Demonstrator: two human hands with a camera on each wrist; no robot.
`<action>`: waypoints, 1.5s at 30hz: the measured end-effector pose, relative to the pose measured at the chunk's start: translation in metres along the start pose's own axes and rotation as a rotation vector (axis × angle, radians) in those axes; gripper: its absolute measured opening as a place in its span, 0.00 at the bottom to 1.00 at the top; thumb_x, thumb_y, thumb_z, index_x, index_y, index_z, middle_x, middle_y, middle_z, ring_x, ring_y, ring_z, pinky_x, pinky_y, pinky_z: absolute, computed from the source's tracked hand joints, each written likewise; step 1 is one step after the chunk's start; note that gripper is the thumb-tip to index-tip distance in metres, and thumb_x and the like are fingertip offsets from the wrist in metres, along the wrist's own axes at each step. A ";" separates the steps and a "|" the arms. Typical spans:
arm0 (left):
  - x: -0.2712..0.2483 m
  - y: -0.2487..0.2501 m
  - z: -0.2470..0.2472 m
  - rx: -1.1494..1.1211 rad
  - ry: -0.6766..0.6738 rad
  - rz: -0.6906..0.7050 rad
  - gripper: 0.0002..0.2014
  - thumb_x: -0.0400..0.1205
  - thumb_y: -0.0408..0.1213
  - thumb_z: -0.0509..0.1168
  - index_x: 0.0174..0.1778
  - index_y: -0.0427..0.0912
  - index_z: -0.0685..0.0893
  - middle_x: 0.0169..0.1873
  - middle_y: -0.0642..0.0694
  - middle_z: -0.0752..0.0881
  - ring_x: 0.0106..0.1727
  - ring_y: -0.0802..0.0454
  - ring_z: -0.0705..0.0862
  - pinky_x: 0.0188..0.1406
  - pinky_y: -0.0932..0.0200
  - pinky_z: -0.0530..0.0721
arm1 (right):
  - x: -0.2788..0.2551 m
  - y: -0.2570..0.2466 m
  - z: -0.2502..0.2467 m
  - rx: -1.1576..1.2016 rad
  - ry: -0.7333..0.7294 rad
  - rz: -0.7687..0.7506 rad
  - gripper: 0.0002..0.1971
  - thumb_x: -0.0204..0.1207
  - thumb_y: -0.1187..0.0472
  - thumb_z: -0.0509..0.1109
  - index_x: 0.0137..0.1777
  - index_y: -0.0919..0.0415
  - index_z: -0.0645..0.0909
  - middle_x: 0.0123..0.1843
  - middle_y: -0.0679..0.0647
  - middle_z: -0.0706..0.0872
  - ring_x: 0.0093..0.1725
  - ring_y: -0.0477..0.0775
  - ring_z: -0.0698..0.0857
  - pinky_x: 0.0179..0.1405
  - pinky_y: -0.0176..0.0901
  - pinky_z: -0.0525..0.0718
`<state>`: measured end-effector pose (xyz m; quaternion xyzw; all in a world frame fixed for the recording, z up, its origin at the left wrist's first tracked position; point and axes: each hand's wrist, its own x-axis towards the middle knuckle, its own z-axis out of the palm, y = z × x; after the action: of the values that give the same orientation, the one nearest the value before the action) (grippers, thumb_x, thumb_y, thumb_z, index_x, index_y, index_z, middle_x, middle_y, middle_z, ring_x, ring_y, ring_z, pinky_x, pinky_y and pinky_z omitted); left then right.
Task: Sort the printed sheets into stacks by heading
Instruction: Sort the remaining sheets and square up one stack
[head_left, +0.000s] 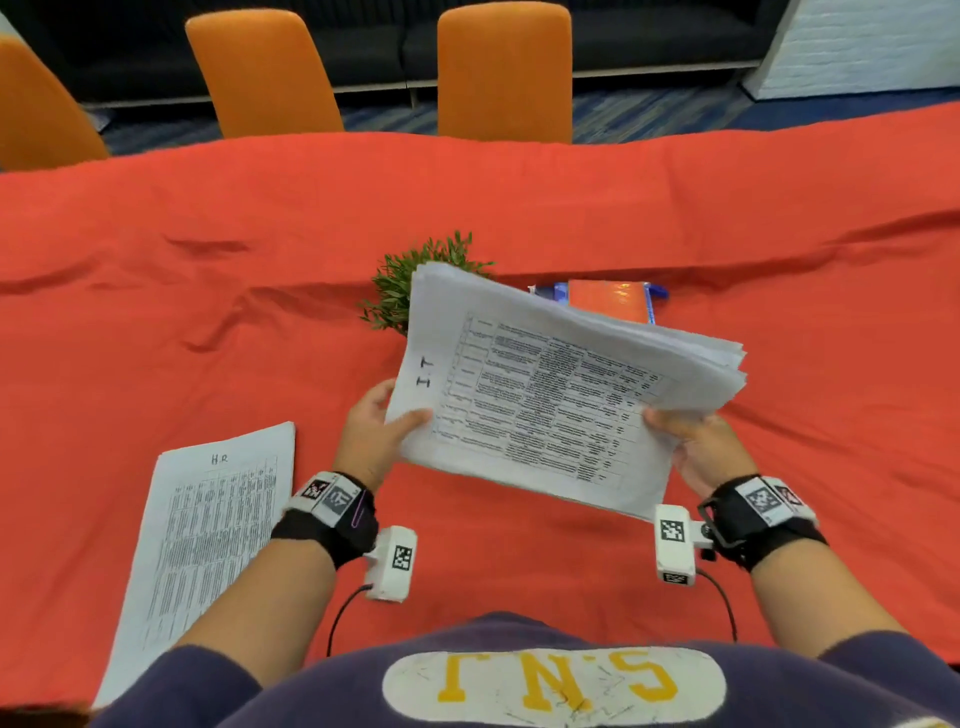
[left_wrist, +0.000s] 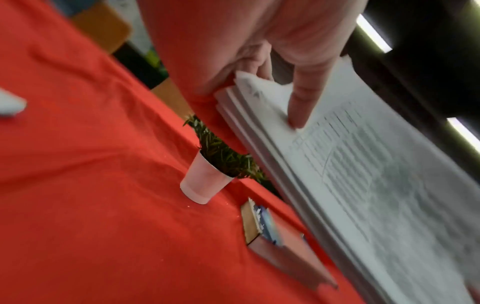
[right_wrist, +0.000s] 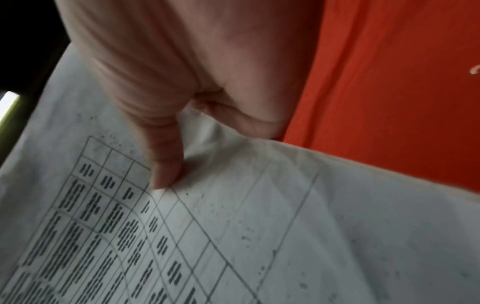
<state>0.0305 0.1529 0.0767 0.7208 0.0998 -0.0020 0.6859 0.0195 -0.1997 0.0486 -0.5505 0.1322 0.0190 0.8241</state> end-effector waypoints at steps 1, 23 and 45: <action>-0.001 -0.003 0.001 0.080 -0.030 0.003 0.16 0.73 0.23 0.72 0.50 0.48 0.85 0.47 0.49 0.90 0.45 0.56 0.89 0.48 0.59 0.86 | 0.001 0.000 -0.002 -0.028 -0.009 -0.006 0.15 0.66 0.75 0.72 0.53 0.65 0.85 0.50 0.56 0.92 0.49 0.54 0.91 0.54 0.51 0.87; -0.015 -0.055 0.004 0.009 0.073 -0.094 0.21 0.67 0.23 0.77 0.56 0.35 0.83 0.46 0.44 0.89 0.44 0.55 0.87 0.40 0.69 0.85 | -0.005 0.036 -0.005 -0.326 0.000 0.033 0.30 0.43 0.55 0.88 0.51 0.58 0.88 0.48 0.51 0.92 0.50 0.49 0.88 0.59 0.46 0.82; -0.016 -0.063 0.015 -0.082 0.139 -0.221 0.16 0.70 0.22 0.74 0.51 0.41 0.84 0.44 0.45 0.89 0.44 0.51 0.87 0.43 0.59 0.83 | -0.005 0.048 0.004 -0.228 0.130 0.154 0.17 0.62 0.75 0.79 0.49 0.61 0.86 0.54 0.63 0.89 0.56 0.62 0.86 0.62 0.55 0.81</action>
<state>0.0077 0.1380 0.0155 0.6754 0.2257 -0.0237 0.7017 0.0067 -0.1768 0.0081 -0.6288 0.2240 0.0612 0.7421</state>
